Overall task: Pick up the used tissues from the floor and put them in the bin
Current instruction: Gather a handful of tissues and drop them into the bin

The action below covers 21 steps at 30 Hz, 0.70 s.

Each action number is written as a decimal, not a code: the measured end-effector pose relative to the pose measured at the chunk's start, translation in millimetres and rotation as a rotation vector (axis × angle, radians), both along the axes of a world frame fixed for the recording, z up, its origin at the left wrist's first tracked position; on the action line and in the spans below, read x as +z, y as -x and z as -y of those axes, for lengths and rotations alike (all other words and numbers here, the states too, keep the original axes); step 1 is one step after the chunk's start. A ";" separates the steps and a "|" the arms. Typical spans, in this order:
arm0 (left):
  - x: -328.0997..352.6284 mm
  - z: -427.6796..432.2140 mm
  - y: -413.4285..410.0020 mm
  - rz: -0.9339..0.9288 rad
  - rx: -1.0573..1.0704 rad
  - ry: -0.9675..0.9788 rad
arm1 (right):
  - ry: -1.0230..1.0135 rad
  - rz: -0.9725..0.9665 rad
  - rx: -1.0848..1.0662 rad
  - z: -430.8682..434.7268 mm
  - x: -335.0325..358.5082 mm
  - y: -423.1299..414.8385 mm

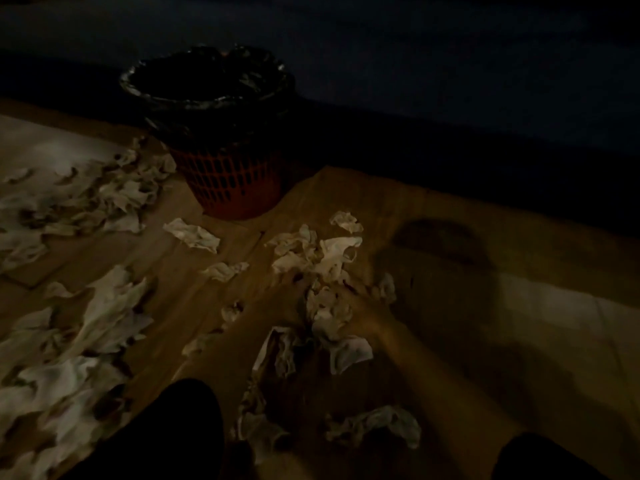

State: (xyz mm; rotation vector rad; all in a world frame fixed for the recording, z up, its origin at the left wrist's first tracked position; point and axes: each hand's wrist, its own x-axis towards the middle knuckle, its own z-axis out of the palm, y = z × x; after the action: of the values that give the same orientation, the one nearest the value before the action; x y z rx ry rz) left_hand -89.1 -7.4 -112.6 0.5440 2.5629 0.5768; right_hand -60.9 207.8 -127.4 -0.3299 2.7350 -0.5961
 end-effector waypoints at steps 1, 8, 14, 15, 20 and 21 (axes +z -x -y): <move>-8.0 2.0 -0.2 0.003 0.002 -0.021 | 0.017 -0.013 0.014 1.4 -1.3 -0.9; -11.2 -7.5 -47.2 -0.151 0.127 0.034 | 0.065 -0.198 0.030 14.0 -4.0 -47.0; 8.3 6.4 -90.9 -0.228 0.267 -0.068 | 0.308 -0.237 -0.117 -3.4 38.0 -85.9; 14.3 11.1 -102.1 -0.251 0.273 -0.087 | 0.313 -0.274 -0.126 -8.3 44.2 -95.4; 13.8 41.5 -162.4 -0.246 -0.040 0.020 | 0.174 -0.270 0.024 -20.6 42.0 -157.0; 11.7 44.5 -173.8 -0.210 -0.079 0.097 | 0.114 -0.212 0.073 -21.9 33.1 -167.7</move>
State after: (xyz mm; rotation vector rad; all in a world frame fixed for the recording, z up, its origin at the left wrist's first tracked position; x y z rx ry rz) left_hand 84.7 -51.8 -101.0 0.7018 2.7343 0.3838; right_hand 106.9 229.7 -94.3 -0.5474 2.8800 -0.7367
